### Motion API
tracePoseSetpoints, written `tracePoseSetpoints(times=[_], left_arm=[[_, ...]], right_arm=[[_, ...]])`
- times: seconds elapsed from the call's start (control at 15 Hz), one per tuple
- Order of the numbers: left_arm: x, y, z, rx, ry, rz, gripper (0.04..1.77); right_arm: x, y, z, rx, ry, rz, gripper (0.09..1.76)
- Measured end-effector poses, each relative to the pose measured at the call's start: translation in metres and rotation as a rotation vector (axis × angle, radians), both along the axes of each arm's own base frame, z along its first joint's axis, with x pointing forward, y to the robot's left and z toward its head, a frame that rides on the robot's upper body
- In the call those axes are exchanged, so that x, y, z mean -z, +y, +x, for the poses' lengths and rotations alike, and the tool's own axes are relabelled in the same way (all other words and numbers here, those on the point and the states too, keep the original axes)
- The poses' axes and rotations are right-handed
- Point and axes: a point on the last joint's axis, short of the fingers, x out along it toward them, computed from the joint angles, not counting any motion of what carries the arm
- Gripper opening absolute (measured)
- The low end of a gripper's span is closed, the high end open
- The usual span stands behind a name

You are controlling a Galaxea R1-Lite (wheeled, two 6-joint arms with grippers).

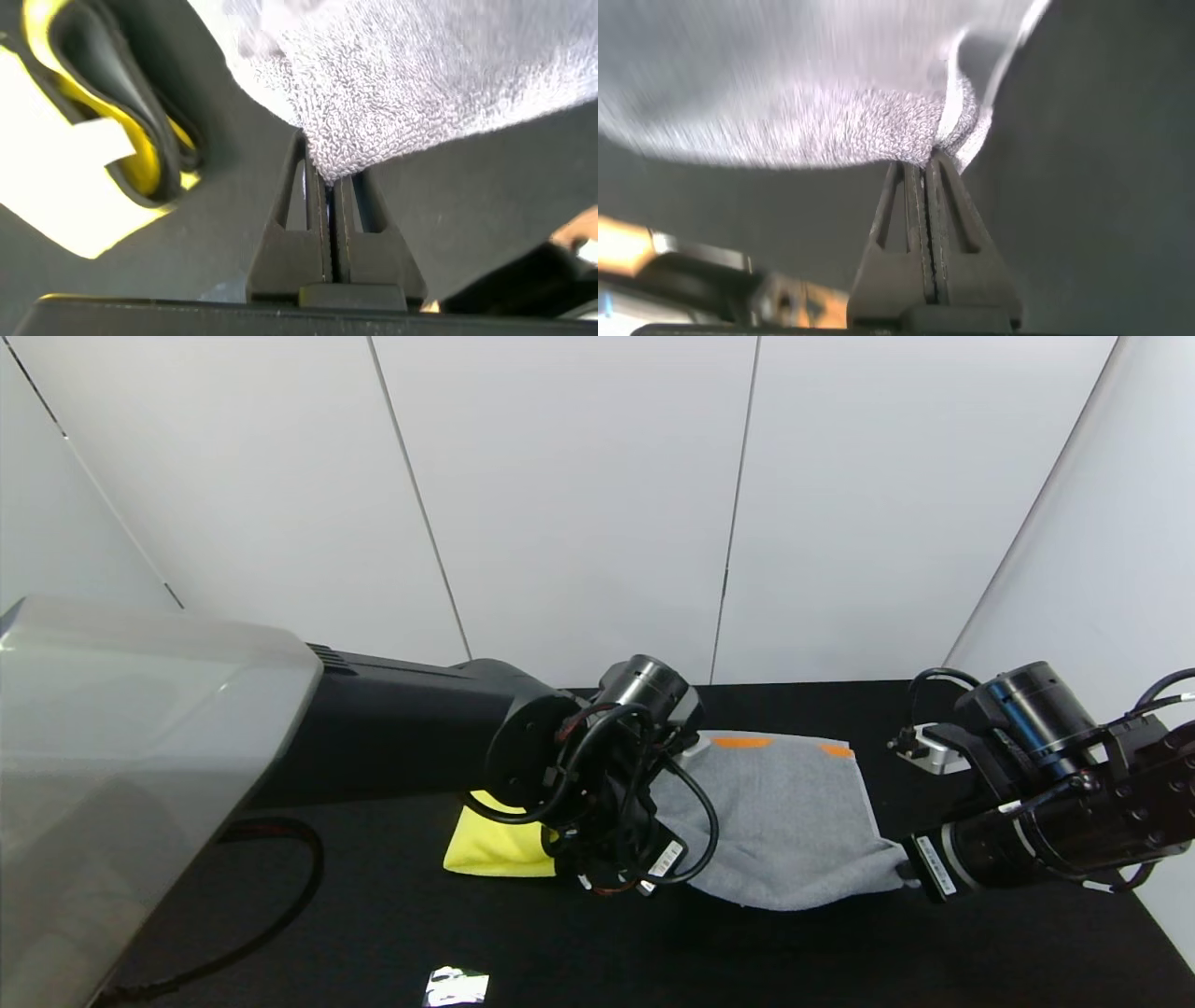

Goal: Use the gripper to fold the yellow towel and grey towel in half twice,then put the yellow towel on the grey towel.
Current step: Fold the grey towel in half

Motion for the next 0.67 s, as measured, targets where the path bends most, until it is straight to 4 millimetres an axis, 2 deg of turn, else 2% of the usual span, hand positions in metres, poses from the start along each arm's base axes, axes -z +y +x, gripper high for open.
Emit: tracePoseSetpoints(times=[0.33, 0.67], left_arm=[[-0.012, 0.0, 0.021, -0.04, -0.054, -0.053, 0.13], [-0.005, -0.005, 0.041, -0.086, -0.058, -0.083, 0.13]], right_arm=[[-0.006, -0.011, 0.027, 0.08, -0.164, 0.027, 0.13], [0.004, -0.02, 0.05, 0.145, -0.22, 0.051, 0.13]])
